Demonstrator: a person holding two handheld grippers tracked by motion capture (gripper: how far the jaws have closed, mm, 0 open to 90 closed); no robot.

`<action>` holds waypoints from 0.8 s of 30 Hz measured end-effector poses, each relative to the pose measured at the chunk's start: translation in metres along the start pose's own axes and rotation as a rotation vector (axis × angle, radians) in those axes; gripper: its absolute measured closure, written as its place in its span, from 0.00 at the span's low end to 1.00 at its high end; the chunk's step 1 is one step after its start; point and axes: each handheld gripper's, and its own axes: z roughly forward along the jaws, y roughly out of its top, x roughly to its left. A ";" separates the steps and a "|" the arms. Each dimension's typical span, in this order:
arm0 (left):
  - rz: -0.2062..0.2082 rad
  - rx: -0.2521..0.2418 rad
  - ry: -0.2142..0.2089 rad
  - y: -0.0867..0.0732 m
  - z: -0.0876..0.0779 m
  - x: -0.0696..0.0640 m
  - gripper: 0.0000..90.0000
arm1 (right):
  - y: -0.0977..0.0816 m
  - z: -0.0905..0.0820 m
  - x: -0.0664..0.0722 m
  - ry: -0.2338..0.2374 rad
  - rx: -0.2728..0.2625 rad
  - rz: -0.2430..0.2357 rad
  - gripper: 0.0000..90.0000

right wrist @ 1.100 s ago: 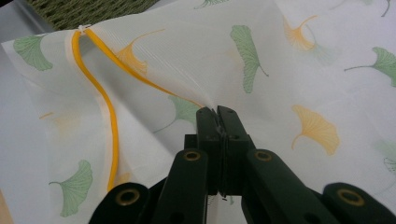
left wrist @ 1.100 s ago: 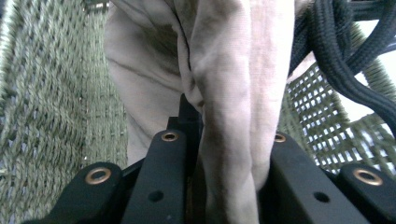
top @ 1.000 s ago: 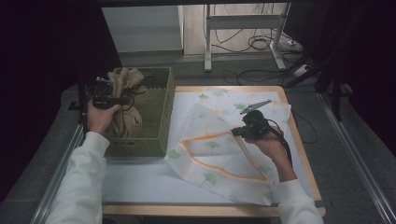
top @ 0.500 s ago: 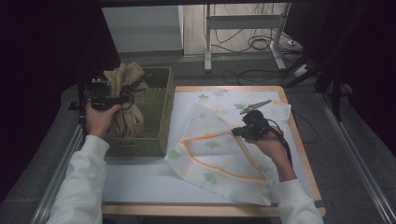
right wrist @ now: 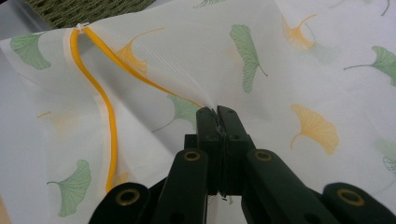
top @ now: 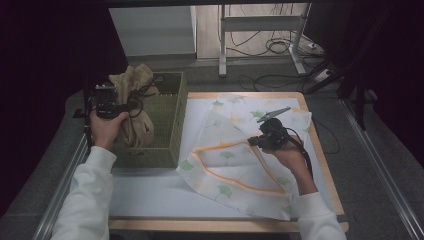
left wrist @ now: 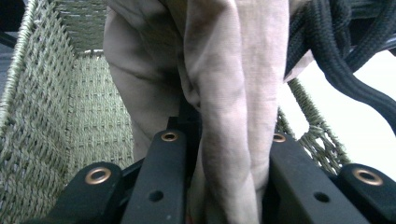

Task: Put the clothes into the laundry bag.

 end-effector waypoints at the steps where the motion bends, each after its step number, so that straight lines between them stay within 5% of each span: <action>1: -0.004 -0.002 -0.001 -0.001 -0.001 -0.001 0.87 | 0.000 0.000 0.000 0.000 0.000 0.000 0.99; 24: 0.027 -0.135 -0.088 0.010 -0.035 -0.026 0.87 | 0.000 0.001 0.001 -0.001 0.005 -0.004 0.98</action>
